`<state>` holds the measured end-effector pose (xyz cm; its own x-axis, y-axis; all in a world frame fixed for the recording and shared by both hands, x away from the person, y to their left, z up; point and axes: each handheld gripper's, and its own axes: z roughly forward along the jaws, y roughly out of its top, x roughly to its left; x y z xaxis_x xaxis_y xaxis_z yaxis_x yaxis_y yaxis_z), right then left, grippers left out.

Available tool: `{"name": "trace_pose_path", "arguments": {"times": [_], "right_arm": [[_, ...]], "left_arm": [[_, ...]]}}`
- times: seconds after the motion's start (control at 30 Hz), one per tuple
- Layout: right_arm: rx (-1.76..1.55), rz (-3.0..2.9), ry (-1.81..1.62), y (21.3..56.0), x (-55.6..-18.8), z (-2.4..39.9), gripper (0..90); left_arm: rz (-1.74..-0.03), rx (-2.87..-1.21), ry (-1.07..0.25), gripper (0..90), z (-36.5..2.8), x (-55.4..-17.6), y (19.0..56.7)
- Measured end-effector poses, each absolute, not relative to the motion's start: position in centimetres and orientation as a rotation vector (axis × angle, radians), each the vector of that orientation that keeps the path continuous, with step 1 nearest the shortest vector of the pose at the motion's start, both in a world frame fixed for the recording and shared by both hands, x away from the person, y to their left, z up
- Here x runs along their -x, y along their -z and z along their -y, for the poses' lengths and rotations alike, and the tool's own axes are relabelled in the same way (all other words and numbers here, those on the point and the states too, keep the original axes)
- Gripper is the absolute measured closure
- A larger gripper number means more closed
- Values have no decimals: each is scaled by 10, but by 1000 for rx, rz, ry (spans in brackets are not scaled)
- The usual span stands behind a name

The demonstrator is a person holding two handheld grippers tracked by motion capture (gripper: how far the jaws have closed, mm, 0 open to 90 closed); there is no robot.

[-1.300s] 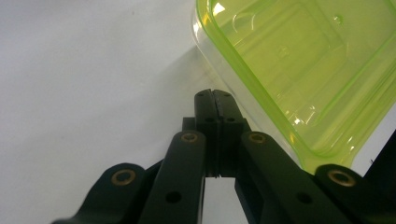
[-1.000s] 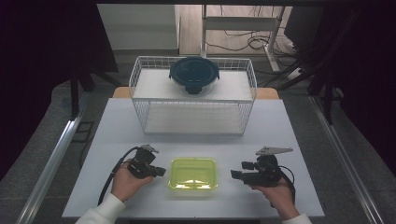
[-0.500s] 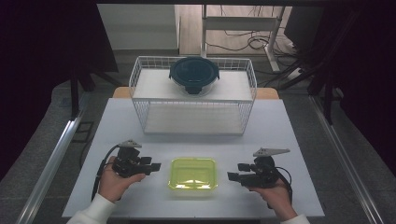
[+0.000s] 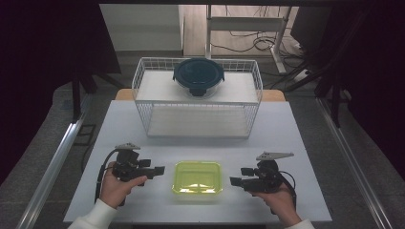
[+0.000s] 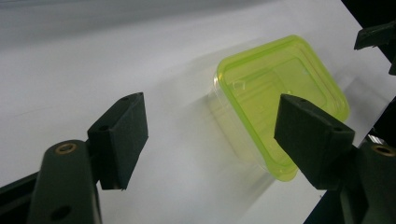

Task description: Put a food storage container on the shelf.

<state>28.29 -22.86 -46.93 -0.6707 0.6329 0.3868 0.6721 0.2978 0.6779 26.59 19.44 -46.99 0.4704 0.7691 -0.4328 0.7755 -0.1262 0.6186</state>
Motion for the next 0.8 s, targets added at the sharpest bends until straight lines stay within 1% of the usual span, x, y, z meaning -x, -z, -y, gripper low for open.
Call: {"name": "trace_pose_path", "arguments": {"times": [0.4, 0.47, 0.6, 0.8], "right_arm": [[1244, 2491, 1321, 472, -282, 222, 300], [1248, 2489, 1316, 473, -281, 220, 304], [1258, 2484, 1303, 475, -282, 217, 314], [1315, 2427, 1282, 485, -286, 213, 362]], "left_arm": [[-1278, -1844, 63, 296, -191, -266, 474], [-1282, -1822, 99, 304, -191, -266, 477], [-1287, -1828, 135, 324, -187, -269, 484], [-1291, -1829, 212, 345, -172, -275, 496]]}}
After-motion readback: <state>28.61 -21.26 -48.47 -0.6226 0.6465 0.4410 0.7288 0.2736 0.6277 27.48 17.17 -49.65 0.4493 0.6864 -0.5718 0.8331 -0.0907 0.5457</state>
